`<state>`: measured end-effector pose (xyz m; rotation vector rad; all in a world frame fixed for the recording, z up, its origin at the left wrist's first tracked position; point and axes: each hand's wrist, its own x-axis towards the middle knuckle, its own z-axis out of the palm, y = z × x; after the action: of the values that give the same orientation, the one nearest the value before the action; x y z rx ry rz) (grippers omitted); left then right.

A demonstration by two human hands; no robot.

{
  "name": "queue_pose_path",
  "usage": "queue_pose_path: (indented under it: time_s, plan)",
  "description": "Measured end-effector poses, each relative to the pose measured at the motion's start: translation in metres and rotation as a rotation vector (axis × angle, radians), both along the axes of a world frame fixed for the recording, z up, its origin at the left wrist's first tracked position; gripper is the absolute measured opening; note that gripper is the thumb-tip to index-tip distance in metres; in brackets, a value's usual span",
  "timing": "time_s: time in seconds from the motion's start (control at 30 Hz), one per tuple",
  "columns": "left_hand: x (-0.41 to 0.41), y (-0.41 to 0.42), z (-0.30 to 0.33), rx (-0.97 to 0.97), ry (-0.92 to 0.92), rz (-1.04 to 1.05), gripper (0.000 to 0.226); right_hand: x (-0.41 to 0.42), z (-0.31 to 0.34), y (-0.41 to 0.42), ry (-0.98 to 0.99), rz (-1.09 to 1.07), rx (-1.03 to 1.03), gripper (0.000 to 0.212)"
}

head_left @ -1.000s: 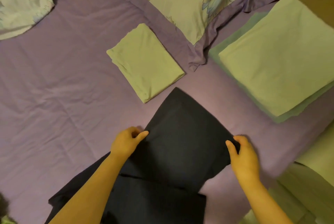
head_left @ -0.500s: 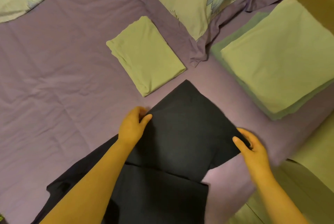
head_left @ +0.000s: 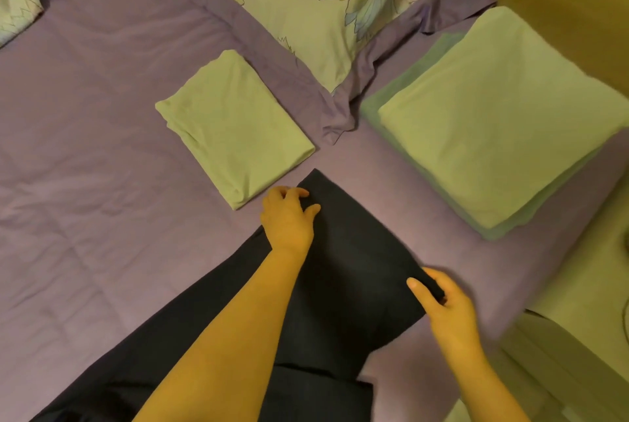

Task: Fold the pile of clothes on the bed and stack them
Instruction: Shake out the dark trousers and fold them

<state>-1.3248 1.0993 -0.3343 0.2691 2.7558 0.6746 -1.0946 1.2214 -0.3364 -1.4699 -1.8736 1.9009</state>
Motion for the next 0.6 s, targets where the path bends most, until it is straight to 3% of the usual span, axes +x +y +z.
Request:
queue_pose_path:
  time_s: [0.13,0.3,0.43,0.6]
  plan:
    - [-0.005,0.006,-0.004,-0.064,0.005,-0.049,0.023,-0.001,-0.001,0.006,-0.038,0.059,0.074,0.013]
    - [-0.019,-0.004,0.028,0.17,-0.095,-0.017,0.005,0.0,0.014,0.02,-0.041,0.18,0.06,0.008]
    - [-0.036,-0.019,0.083,0.477,-0.438,-0.038,0.012,0.012,0.037,0.024,-0.023,0.261,-0.023,0.018]
    - [-0.063,-0.019,0.108,0.467,-0.547,-0.042,0.005,0.02,0.049,0.028,-0.03,0.193,0.082,0.015]
